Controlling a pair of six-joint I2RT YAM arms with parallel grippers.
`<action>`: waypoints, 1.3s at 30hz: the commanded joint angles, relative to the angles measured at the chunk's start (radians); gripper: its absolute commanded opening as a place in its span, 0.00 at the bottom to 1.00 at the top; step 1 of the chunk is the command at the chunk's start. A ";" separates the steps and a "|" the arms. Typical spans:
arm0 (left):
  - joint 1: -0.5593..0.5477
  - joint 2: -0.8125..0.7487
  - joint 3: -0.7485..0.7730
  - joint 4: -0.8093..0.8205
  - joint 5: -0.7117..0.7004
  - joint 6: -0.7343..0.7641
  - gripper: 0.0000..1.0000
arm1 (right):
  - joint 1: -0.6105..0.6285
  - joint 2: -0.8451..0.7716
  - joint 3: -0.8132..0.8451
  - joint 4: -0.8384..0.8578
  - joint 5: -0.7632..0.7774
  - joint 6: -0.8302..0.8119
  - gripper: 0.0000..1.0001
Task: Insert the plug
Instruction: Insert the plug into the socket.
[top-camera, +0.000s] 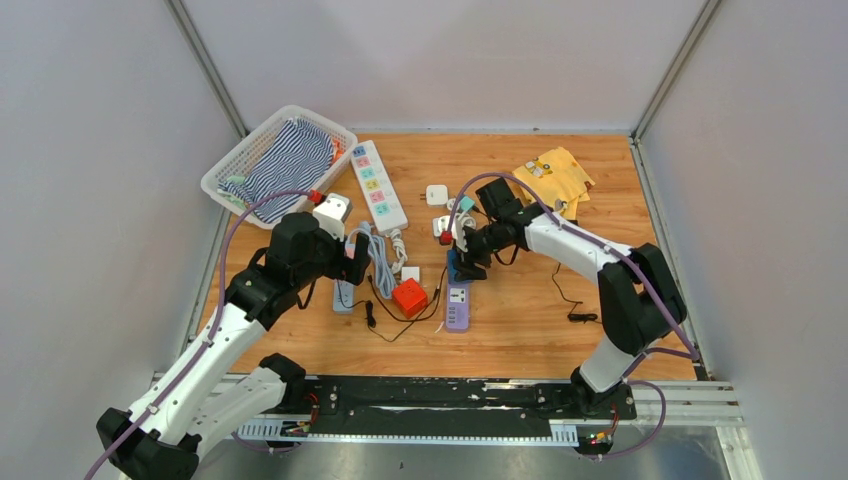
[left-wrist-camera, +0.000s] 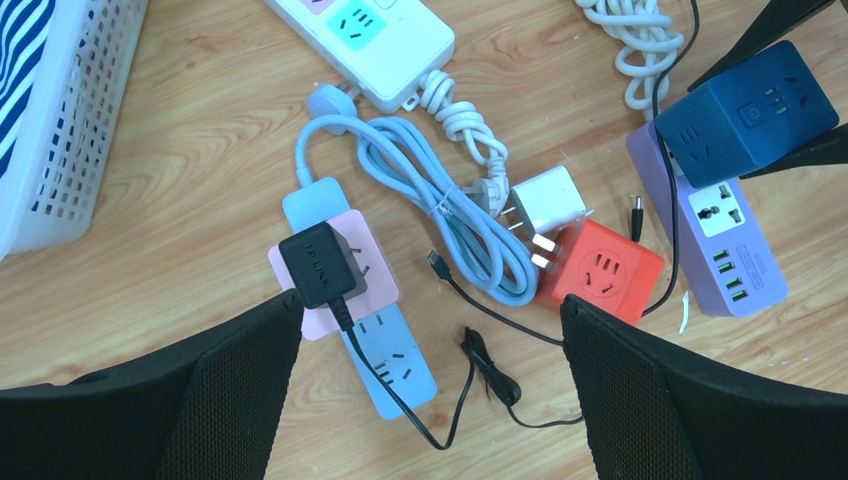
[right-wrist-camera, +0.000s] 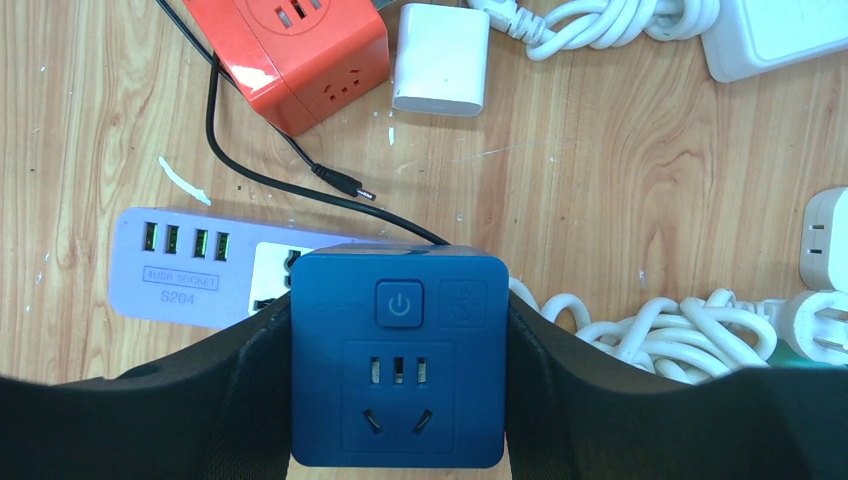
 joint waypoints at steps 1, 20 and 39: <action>0.005 -0.005 -0.010 -0.009 -0.013 0.017 1.00 | -0.007 -0.004 -0.034 -0.025 0.013 0.014 0.00; 0.004 0.001 -0.011 -0.009 -0.013 0.017 1.00 | -0.035 -0.046 -0.099 0.022 -0.024 0.047 0.00; 0.005 0.000 -0.011 -0.011 -0.020 0.018 1.00 | -0.051 -0.092 -0.167 0.130 -0.099 0.107 0.00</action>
